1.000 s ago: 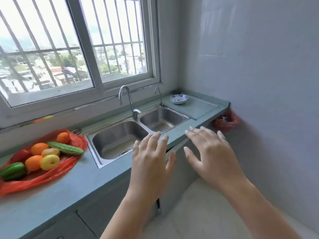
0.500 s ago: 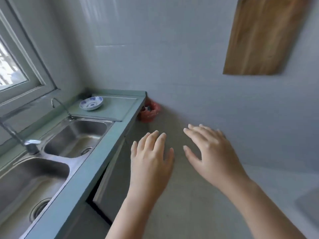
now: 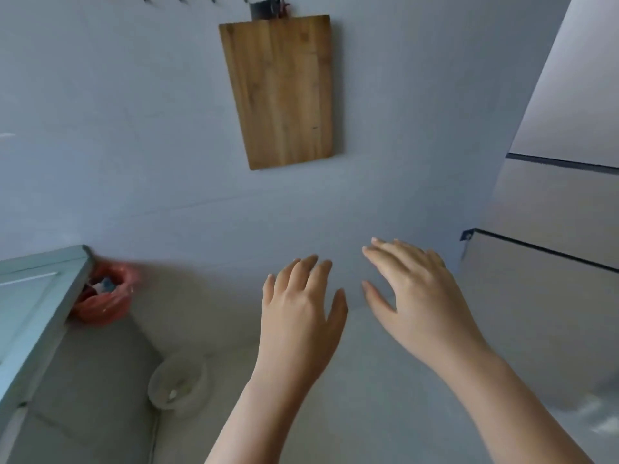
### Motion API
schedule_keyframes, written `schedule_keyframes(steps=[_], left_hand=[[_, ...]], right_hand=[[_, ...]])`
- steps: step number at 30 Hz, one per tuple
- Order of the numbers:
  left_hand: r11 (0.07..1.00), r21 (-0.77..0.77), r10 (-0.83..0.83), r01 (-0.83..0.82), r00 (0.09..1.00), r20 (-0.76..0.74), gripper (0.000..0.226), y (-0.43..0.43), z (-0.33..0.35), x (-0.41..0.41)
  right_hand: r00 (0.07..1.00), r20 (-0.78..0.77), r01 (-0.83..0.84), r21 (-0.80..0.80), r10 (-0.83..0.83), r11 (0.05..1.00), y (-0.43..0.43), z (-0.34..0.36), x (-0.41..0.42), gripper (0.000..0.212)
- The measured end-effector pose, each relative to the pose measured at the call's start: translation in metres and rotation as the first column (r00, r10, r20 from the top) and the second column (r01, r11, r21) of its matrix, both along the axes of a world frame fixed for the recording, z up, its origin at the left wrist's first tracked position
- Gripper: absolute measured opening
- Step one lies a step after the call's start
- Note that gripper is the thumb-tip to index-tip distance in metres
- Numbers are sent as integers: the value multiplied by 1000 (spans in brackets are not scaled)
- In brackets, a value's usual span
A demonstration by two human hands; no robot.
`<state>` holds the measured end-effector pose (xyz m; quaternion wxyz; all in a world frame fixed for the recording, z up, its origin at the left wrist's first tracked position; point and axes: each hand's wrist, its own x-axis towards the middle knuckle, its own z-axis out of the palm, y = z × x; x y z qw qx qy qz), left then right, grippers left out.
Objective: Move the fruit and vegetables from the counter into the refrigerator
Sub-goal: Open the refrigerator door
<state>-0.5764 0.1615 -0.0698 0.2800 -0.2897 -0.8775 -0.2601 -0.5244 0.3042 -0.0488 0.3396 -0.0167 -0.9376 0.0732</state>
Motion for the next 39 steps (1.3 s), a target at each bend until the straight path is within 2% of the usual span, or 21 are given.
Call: schedule_keyframes(steps=[5,15,27,30,33,39], left_hand=[[992,9,-128,128,992,-1,44,99,11,-37],[945,9,-328,328,944,47,44,236,6,-100],[847,55,-530,528,848,20,44,374,17,-255],[807,70,-588,586,809,8,42,406,24,-291],[769,72,-638,635,770,25,42,438,24,-316],[666,229,-746,710,643,175,49,502,31,-338]], right_hand=[[992,-8,129,24,-129,991,89,8,-21,40],[969,-8,246,16,-246,969,220,14,-67,44],[869,-76,495,143,-489,857,339,40,-188,43],[833,-109,553,160,-542,818,367,47,-217,38],[802,-85,597,144,-591,789,395,48,-235,45],[746,-91,665,137,-660,734,451,48,-250,45]])
